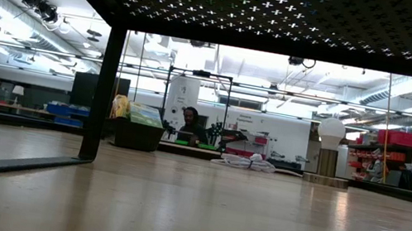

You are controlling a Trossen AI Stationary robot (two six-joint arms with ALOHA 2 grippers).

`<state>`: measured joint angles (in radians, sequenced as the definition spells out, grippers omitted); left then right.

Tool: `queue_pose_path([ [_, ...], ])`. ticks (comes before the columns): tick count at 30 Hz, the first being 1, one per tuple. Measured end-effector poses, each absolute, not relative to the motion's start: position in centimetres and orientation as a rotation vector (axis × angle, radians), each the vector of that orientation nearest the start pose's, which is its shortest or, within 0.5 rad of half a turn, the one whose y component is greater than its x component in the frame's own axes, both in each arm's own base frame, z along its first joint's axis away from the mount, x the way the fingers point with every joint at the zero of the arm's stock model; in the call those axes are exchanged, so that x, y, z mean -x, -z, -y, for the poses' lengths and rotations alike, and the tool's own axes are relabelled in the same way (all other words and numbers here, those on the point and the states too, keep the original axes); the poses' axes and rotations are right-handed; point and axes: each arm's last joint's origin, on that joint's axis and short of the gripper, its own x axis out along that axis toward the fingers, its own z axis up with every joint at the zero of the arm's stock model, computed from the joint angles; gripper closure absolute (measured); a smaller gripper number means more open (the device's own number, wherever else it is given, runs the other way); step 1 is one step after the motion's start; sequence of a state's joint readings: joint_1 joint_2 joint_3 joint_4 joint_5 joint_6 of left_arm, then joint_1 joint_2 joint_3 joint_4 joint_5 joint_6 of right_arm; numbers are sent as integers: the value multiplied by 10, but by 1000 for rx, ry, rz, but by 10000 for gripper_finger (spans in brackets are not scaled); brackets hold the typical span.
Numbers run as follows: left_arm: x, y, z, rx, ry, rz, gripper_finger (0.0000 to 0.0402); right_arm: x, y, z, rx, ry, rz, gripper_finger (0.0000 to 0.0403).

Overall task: Pick & Place Office Desk Supplies
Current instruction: Adjust the green and blue bin

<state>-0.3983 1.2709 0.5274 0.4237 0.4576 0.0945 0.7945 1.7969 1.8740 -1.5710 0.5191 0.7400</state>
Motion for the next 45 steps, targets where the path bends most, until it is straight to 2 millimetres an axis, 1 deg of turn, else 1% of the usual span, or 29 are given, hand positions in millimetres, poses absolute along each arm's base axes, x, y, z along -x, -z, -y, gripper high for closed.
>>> queue_pose_path([
  [3, -227, -206, 111, -81, 865, -267, 401, -239, -347, -223, 267, 211, -1143, 403],
  [5, -229, -207, 109, -91, 817, -264, 401, -239, -347, -223, 267, 210, -1144, 403],
  [9, -232, -201, 100, -95, 697, -332, 401, -239, -347, -223, 268, 209, -1145, 403],
  [15, -236, -199, 96, -55, 602, -345, 401, -239, -347, -223, 266, 209, -1146, 403],
  [18, -234, -200, 100, -36, 636, -339, 401, -239, -347, -223, 267, 208, -1146, 403],
  [21, -233, -203, 106, -27, 639, -316, 401, -239, -347, -223, 267, 209, -1146, 403],
  [27, -232, -202, 114, 1, 649, -310, 401, -239, -347, -223, 274, 204, -1147, 403],
  [30, -236, -199, 120, 19, 663, -307, 401, -239, -347, -223, 275, 203, -1147, 403],
  [34, -247, -195, 131, 24, 714, -336, 401, -239, -347, -223, 279, 200, -1149, 403],
  [39, -262, -196, 143, 33, 795, -351, 401, -238, -347, -223, 284, 193, -1152, 403],
  [45, -265, -195, 143, 46, 757, -404, 401, -237, -346, -224, 248, 166, -1194, 403],
])
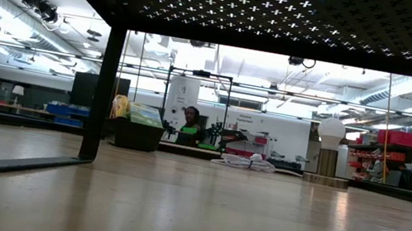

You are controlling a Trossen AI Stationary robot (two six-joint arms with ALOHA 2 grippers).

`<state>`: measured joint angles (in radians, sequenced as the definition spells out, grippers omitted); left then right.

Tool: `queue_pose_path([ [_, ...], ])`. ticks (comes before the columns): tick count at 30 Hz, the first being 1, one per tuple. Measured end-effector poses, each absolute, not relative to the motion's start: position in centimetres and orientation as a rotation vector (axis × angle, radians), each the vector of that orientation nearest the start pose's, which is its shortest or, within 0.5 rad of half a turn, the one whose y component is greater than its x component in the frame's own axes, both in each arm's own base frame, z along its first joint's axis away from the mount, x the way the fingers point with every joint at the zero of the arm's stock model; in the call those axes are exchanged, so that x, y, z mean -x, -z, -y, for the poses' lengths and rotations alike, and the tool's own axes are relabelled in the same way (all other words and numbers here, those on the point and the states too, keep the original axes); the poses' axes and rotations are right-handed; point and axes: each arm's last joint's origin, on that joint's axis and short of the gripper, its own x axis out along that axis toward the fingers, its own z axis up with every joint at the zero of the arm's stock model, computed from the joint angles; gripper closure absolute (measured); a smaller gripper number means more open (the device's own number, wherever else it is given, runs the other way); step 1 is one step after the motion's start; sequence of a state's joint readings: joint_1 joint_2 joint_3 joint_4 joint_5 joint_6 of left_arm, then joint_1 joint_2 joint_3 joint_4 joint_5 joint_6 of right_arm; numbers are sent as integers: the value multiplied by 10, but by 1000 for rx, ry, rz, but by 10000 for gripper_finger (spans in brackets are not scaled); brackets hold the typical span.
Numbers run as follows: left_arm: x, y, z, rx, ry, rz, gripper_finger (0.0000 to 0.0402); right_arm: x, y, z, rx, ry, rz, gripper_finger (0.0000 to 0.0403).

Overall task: Pick & Place Office Desk Supplies
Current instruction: Adjust the green and blue bin

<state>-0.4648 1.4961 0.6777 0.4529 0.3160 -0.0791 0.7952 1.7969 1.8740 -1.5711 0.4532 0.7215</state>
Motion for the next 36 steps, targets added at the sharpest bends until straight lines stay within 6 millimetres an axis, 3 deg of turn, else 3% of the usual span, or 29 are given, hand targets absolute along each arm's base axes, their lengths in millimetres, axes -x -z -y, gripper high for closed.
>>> queue_pose_path([
  [9, -259, -196, 153, 78, 738, -419, 401, -227, -342, -237, 25, 107, -1365, 403],
  [15, -253, -196, 163, 83, 731, -420, 401, -222, -312, -246, -31, 132, -1493, 403],
  [20, -250, -198, 169, 102, 745, -409, 401, -226, -292, -250, -12, 112, -1464, 403],
  [36, -243, -202, 183, 106, 707, -353, 401, -235, -293, -262, -1, -2, -1319, 403],
])
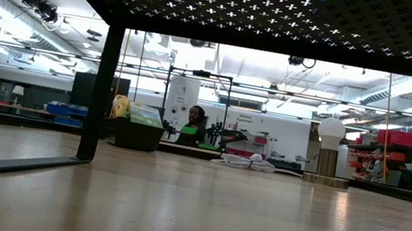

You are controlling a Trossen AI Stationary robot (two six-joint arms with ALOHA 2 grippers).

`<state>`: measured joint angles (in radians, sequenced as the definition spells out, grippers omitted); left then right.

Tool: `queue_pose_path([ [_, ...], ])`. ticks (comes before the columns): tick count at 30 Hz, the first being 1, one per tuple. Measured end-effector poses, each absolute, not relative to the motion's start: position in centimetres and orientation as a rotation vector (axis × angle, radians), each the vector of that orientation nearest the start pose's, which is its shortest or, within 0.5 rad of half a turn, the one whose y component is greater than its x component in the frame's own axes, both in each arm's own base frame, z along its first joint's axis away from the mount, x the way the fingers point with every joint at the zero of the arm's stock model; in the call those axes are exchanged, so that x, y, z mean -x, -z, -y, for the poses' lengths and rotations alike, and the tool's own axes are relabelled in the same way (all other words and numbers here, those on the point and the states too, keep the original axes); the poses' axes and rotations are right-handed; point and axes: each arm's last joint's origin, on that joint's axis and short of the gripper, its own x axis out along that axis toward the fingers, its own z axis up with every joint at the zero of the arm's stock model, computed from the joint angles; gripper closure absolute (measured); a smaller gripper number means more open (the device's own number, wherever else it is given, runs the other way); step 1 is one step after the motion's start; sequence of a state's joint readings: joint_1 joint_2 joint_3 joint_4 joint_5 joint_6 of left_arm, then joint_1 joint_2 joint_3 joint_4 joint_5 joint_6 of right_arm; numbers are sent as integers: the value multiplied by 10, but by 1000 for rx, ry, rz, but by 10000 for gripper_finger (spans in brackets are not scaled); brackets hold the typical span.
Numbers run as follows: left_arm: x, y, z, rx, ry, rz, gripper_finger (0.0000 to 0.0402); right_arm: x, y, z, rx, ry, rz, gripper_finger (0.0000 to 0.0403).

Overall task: Pick & Place Office Desk Supplies
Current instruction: Adjust the green and blue bin

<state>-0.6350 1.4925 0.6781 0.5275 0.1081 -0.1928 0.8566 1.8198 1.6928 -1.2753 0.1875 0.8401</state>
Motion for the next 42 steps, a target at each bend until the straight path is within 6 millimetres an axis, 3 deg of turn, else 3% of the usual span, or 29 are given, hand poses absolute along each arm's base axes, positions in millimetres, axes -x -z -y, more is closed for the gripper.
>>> queue_pose_path([
  [13, -244, -208, 184, 122, 716, -290, 401, -243, -295, -264, 19, -66, -1261, 403],
  [33, -245, -211, 183, 97, 719, -250, 401, -270, -297, -248, 105, -167, -1186, 403],
  [42, -247, -206, 178, 75, 640, -293, 401, -268, -296, -244, 93, -136, -1233, 403],
])
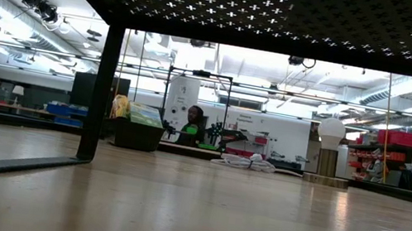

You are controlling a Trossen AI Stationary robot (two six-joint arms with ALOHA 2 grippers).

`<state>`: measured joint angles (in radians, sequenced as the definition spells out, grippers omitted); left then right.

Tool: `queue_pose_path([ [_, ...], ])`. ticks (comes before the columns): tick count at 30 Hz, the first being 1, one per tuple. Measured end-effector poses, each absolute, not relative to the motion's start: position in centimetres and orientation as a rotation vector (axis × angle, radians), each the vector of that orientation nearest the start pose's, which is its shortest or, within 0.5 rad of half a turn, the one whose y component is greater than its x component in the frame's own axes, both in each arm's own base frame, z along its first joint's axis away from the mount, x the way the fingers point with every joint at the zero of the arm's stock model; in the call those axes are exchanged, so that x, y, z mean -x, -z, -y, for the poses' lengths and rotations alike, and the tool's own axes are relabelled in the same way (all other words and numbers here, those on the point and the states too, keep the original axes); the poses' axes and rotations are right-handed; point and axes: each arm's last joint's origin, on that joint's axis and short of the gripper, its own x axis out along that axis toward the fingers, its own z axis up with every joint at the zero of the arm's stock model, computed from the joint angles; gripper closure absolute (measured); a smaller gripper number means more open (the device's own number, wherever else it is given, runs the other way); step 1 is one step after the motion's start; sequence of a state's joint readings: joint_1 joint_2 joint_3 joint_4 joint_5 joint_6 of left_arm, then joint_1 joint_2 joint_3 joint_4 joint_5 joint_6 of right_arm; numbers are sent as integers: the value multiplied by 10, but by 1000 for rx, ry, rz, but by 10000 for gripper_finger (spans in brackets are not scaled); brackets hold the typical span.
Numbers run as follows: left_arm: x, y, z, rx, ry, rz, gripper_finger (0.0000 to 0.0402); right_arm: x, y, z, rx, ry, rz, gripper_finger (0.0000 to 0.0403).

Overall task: Pick & Place Office Desk Supplies
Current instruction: Adjust the green and blue bin

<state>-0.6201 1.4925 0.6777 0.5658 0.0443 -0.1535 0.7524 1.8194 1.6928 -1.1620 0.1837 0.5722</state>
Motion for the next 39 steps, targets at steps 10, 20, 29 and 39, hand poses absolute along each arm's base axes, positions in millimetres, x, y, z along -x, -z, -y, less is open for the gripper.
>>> queue_pose_path([
  [10, -248, -203, 176, 50, 580, -317, 401, -267, -294, -237, 134, -88, -1258, 403],
  [20, -248, -201, 175, 14, 539, -315, 401, -272, -294, -225, 198, -44, -1269, 403],
  [29, -249, -202, 173, 6, 521, -305, 401, -280, -294, -216, 236, -62, -1263, 403],
  [39, -246, -201, 169, 4, 453, -363, 401, -284, -295, -215, 245, -84, -1240, 403],
])
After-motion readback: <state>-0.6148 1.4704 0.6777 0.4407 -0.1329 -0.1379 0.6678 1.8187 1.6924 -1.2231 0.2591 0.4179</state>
